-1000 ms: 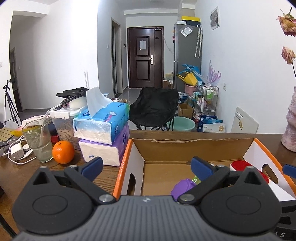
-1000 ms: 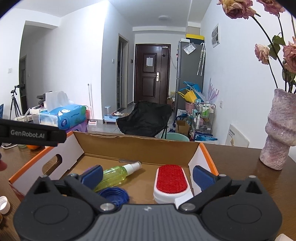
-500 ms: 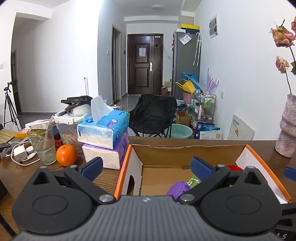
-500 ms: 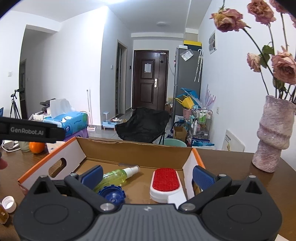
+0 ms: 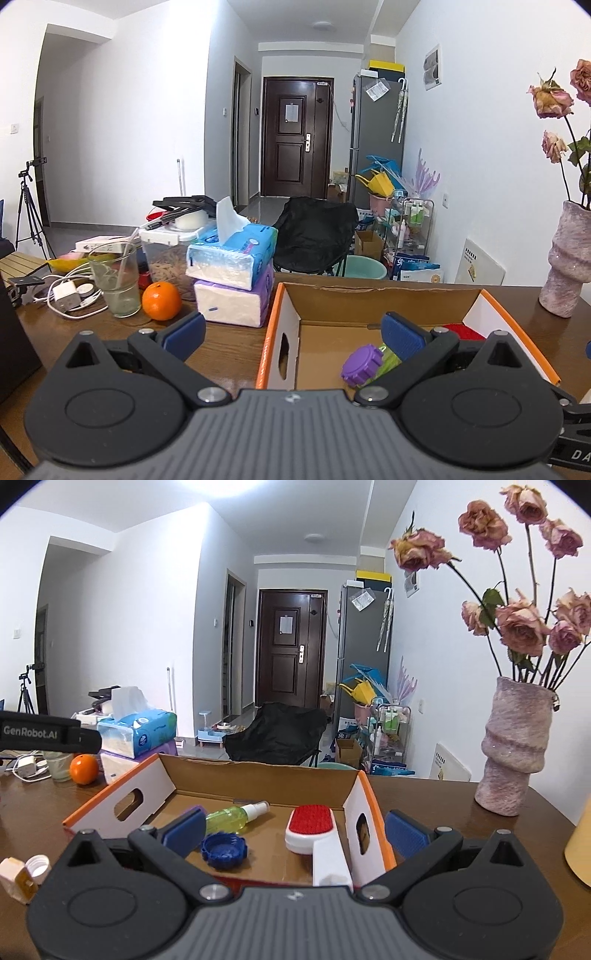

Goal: Organize rigid objects
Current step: 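Move the left tool to the white plug adapter while the right tool reaches the white bottle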

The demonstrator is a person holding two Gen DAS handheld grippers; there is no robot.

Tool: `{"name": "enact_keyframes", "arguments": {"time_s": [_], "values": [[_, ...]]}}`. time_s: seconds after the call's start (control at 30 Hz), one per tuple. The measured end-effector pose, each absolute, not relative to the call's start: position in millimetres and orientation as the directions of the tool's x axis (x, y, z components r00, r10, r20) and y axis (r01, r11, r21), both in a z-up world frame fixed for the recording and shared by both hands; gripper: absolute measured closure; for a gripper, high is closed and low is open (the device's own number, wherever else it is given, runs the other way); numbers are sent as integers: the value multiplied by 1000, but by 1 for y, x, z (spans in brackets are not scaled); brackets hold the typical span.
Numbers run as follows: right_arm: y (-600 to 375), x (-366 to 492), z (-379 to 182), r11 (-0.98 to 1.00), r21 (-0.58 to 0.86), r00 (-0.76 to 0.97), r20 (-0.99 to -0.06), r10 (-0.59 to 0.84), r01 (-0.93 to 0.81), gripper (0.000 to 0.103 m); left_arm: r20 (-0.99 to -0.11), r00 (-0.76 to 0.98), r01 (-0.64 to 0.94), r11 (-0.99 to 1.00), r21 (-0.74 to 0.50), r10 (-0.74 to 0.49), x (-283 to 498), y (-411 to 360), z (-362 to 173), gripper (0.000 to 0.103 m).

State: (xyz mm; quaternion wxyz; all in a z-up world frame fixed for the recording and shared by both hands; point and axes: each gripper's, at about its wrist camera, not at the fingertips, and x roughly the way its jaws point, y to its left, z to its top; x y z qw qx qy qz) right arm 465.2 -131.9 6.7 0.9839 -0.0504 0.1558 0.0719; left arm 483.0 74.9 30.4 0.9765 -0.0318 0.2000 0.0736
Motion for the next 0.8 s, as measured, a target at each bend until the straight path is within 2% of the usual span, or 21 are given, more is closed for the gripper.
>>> {"name": "enact_keyframes", "arguments": {"time_s": [0.37,0.8], "values": [[-130,414,6,980,-102,933,-336,129,-172,0,-389,911,-161,986,-32,136,432,87,35,0],[-128,358,-15,970,-133,910,-392,136,-203,0,-438,887,-149,988,28,146,372,101,15,0]]}}
